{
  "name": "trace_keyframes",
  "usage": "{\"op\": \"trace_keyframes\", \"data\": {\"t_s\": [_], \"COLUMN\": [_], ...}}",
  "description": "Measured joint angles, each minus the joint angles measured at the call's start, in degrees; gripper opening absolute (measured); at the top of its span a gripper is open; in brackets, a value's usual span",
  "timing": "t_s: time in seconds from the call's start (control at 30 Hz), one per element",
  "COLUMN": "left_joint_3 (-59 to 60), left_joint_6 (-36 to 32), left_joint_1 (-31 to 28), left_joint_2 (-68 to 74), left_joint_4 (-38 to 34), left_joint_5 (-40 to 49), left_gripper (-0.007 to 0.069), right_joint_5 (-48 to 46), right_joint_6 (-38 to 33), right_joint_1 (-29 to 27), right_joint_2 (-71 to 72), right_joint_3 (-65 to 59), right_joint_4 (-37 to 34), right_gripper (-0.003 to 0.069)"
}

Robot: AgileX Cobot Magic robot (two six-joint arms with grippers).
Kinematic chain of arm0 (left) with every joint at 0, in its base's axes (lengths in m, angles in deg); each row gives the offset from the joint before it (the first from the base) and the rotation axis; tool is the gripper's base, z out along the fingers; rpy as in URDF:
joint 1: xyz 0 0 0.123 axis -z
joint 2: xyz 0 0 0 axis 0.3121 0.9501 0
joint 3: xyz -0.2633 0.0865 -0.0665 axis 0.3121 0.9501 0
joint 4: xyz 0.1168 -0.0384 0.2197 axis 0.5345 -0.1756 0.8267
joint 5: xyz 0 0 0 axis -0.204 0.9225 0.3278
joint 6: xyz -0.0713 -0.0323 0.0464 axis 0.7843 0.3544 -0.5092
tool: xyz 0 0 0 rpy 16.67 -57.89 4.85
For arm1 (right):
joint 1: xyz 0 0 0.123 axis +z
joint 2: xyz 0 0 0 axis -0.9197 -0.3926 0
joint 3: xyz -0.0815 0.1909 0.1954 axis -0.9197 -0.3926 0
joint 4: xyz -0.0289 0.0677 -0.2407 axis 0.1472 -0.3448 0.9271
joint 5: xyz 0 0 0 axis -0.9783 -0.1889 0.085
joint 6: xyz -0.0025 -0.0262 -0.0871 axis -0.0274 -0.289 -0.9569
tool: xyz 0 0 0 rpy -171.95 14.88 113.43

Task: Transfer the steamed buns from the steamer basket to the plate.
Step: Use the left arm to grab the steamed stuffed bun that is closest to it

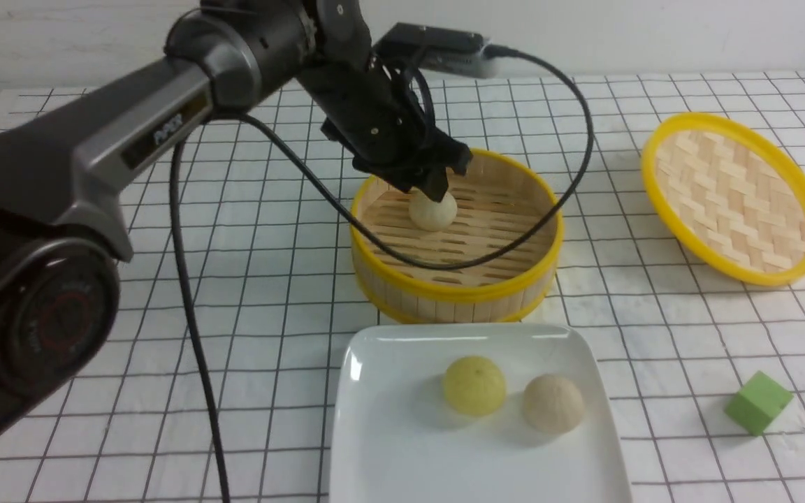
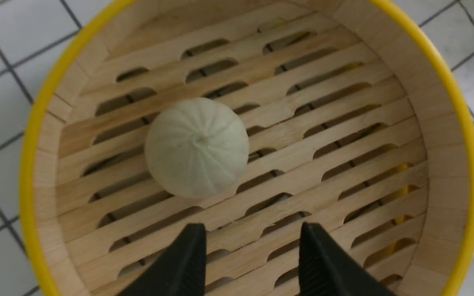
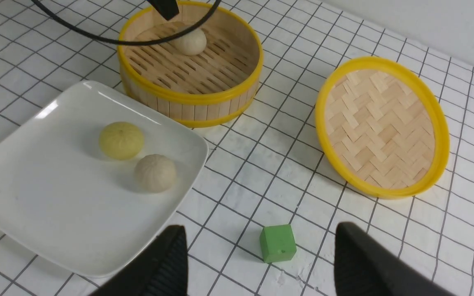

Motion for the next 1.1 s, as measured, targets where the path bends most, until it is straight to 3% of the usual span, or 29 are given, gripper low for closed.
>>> {"op": "trace_keyframes", "data": {"t_s": [0.47, 1.1], "left_joint_3": [0.0, -0.1], "left_joint_6": [-3.2, -4.9], "left_joint_1": [0.0, 0.0], "left_joint_2": [2.7, 6.7], "left_joint_4": [-0.2, -0.6], "left_joint_5": [-9.7, -14.1], "left_gripper": [0.0337, 0.0332], "right_joint_5": [0.0, -1.6], "right_joint_6": [0.0, 0.0], "right_joint_1": [0.0, 0.0], "right_joint_2": [0.0, 0.0], "right_joint_3": [0.0, 0.0], "right_joint_4": [0.0, 0.0], "right_gripper": [0.0474, 0.0474]}}
